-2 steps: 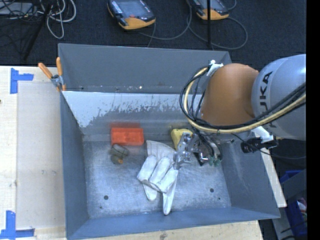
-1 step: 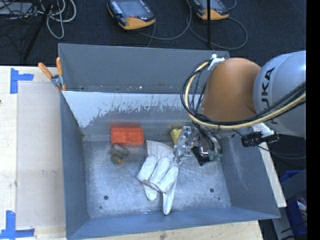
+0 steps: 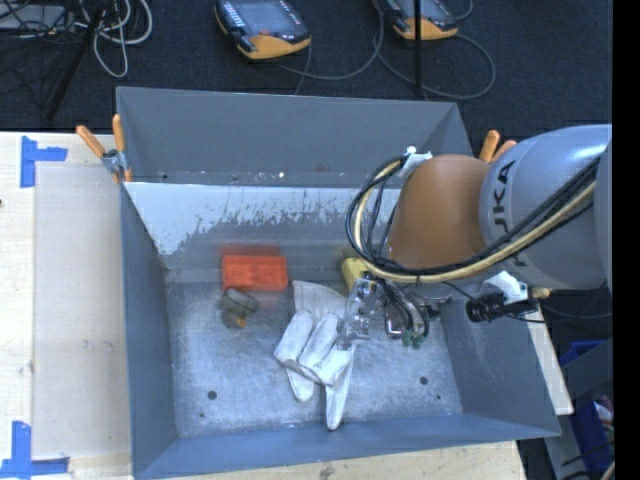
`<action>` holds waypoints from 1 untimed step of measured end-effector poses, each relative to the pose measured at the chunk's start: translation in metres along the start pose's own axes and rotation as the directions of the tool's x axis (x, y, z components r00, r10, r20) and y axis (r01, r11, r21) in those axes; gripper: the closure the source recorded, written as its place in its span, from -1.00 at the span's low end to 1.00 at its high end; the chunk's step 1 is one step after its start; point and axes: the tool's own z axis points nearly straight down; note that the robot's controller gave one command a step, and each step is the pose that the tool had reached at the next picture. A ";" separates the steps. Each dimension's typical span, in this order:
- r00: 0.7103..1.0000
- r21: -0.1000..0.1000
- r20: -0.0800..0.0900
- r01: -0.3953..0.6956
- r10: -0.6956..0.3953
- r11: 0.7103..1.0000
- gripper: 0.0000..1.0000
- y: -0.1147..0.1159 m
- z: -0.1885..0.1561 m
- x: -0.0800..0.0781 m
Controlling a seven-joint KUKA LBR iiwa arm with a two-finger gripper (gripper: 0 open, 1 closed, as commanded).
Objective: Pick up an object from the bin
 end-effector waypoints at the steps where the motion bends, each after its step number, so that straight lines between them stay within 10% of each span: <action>1: 0.981 0.000 -0.009 0.193 -0.193 0.981 -1.00 -0.002 0.053 -0.012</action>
Offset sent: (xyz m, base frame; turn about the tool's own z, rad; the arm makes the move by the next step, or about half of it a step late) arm 0.0000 0.0000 0.0000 0.0000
